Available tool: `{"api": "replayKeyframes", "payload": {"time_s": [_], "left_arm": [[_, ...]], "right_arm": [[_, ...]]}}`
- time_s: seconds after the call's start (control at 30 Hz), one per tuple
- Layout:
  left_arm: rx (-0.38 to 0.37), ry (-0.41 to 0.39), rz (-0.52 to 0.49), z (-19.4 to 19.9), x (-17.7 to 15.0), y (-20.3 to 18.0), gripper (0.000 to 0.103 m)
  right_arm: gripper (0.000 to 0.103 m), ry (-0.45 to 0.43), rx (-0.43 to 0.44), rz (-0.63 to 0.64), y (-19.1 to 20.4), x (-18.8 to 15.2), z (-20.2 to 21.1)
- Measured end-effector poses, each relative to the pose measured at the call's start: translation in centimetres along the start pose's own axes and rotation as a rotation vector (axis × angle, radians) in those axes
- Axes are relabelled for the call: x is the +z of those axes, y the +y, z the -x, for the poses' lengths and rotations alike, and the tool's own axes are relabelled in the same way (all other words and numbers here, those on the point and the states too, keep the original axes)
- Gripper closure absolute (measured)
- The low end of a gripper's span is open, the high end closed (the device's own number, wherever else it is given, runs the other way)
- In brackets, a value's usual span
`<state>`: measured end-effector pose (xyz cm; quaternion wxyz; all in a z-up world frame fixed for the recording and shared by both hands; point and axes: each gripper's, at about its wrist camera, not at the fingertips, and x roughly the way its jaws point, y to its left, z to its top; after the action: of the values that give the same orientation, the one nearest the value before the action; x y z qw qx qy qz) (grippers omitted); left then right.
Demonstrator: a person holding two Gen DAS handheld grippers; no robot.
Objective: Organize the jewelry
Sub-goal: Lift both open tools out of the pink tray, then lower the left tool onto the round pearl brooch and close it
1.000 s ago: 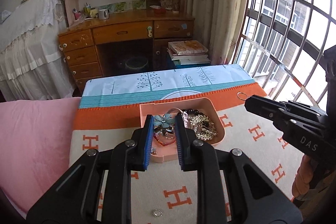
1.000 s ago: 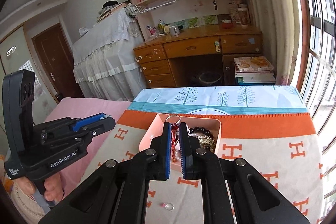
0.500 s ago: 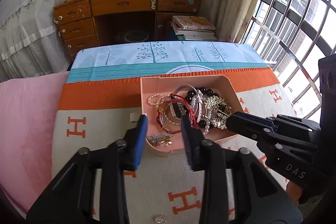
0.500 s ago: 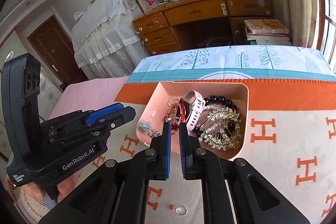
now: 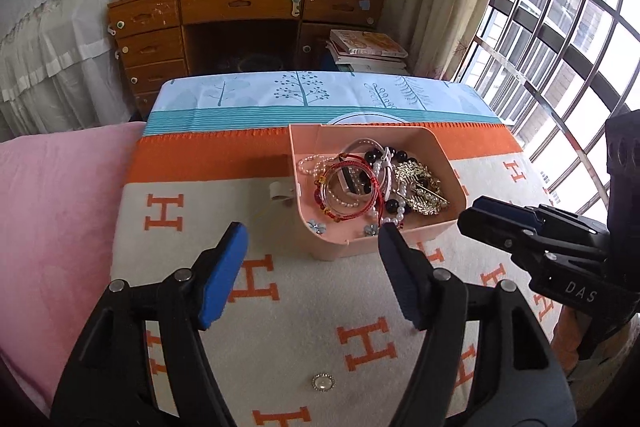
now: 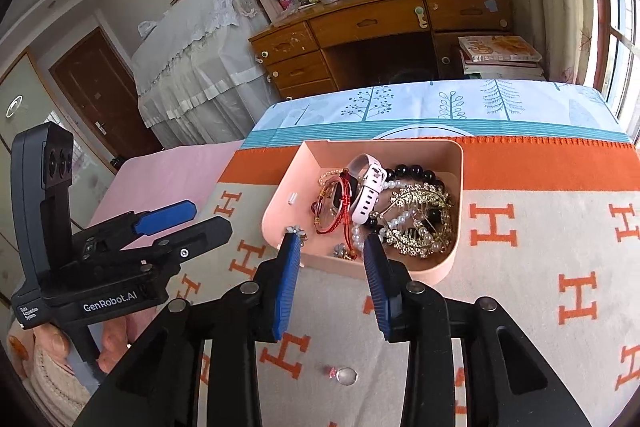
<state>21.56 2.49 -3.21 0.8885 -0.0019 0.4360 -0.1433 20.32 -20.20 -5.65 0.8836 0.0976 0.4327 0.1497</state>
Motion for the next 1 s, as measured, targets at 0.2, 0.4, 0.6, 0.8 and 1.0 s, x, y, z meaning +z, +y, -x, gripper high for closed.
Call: {"api": "replayKeyframes", "payload": {"time_s": [0.2,0.4,0.6,0.8,1.0], "left_arm": [[0.003,-0.026,-0.045,2.4,-1.7,-0.2,0.038],[0.0,-0.036,-0.104,3.8,-3.7,-0.8,0.038],[-0.024,-0.001,-0.152,3.1,-6.8,-0.8,0.038],[-0.051,0.022,-0.232,1.7,-10.2,-0.6,0.039],[-0.085,0.046,-0.3,0.4,-12.7,0.2,0.053]], "right_arm": [[0.067,0.026,-0.003,-0.002,0.3,-2.2,1.2],[0.066,0.031,-0.016,-0.016,0.4,-4.4,2.2],[0.066,0.044,-0.029,-0.03,0.4,-7.1,2.5],[0.066,0.079,-0.035,-0.051,-0.4,-10.1,1.9],[0.066,0.106,-0.031,-0.076,-1.2,-12.6,1.0]]}}
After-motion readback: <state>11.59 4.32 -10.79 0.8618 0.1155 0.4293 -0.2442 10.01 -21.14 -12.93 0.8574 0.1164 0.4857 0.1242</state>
